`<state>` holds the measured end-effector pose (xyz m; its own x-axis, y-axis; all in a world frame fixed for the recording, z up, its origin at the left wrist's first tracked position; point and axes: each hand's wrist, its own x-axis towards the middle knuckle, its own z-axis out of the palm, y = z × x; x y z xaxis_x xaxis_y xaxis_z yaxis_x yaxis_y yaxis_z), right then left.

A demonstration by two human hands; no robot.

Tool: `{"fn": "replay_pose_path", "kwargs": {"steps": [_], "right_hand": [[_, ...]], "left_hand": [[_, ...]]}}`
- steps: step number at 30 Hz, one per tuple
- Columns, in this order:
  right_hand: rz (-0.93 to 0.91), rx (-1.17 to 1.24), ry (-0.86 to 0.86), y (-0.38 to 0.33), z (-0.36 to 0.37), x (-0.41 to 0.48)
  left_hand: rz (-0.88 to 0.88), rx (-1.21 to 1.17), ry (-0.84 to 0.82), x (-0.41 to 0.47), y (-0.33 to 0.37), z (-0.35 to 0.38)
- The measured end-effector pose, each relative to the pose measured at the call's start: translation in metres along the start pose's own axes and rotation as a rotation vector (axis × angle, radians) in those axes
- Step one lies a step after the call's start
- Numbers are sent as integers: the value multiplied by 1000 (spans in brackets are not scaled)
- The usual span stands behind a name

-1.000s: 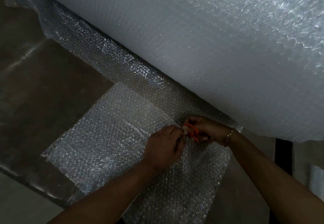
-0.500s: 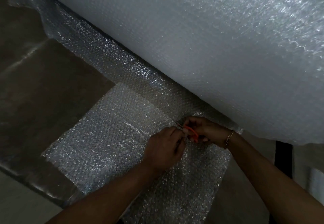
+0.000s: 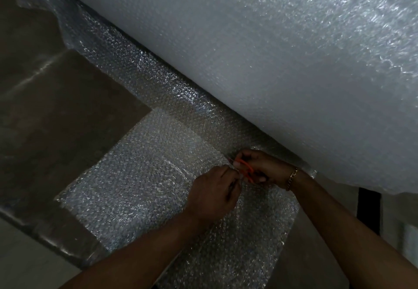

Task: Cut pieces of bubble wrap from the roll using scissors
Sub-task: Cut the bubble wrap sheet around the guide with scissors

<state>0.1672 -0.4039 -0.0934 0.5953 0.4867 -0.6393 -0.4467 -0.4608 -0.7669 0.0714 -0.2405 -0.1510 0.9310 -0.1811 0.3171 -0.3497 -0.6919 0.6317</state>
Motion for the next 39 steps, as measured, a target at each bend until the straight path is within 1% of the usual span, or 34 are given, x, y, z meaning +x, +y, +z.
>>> {"fn": "replay_pose_path", "kwargs": {"steps": [9, 16, 22, 26, 28, 31, 33, 37, 39], "right_hand": [[-13, -47, -3, -2, -3, -8], [38, -44, 19, -5, -4, -10], [67, -6, 5, -17, 2, -20], [31, 8, 67, -12, 3, -37], [7, 41, 112, -5, 7, -44], [-14, 76, 150, 5, 19, -54], [-23, 75, 172, 10, 26, -59], [-32, 52, 215, 17, 31, -67], [-37, 62, 220, 17, 31, -69]], "left_hand": [[-10, -17, -13, -1, -1, 1], [-29, -45, -27, -2, 0, 0], [-148, -93, -22, 1, 2, -1], [-231, -138, -36, 6, 0, -3], [-269, -138, -73, 10, 1, -6], [-338, -112, -173, 18, 3, -15], [-352, -154, -199, 22, 2, -23], [-294, -256, -93, 20, -4, -40], [-289, -254, -46, 17, -10, -47]]}}
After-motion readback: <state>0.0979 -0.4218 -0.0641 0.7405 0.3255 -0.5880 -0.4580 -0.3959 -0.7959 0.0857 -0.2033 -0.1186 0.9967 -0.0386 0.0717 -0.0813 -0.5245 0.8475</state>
